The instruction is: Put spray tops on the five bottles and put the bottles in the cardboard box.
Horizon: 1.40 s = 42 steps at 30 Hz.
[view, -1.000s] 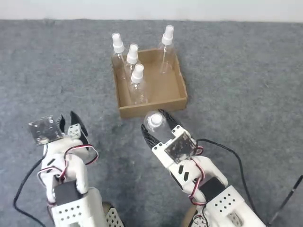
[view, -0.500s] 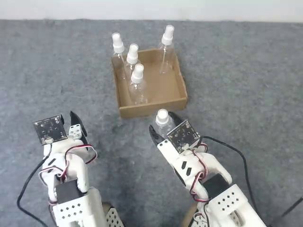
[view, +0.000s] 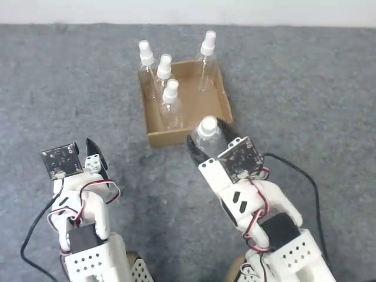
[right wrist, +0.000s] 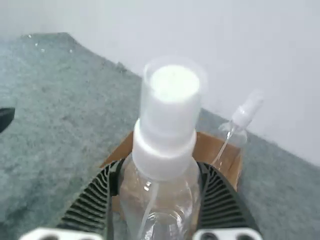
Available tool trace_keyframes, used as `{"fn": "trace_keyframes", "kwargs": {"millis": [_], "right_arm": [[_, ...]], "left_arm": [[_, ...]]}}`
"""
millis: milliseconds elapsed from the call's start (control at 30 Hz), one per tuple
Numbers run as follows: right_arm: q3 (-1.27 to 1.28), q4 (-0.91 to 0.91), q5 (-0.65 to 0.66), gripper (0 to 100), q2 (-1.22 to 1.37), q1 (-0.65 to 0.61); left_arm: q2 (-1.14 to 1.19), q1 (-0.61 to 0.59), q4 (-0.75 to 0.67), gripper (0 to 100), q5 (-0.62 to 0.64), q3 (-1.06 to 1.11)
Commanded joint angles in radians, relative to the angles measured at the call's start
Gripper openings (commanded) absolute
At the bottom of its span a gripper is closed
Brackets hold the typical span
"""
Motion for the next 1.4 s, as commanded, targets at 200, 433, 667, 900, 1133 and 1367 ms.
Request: {"fn": "trace_keyframes", "kwargs": {"millis": [200, 433, 667, 900, 1133, 1367], "right_arm": [[-0.281, -0.004, -0.015, 0.6, 0.208, 0.012], [-0.422, -0.059, -0.017, 0.6, 0.43, 0.015], [-0.443, -0.216, -0.063, 0.6, 0.582, 0.088], [-0.443, -0.38, -0.133, 0.6, 0.713, 0.15], [-0.443, -0.504, -0.135, 0.6, 0.862, 0.185], [-0.443, -0.622, -0.135, 0.6, 1.006, 0.185]], "left_arm": [[-0.021, -0.003, -0.034, 9, -0.006, -0.005], [-0.021, -0.003, -0.035, 9, -0.006, 0.007], [-0.021, -0.003, -0.035, 9, -0.008, 0.008], [-0.021, -0.003, -0.035, 9, -0.008, 0.008], [-0.021, -0.003, -0.034, 9, -0.008, 0.01], [-0.021, -0.003, -0.034, 9, -0.008, 0.01]]}}
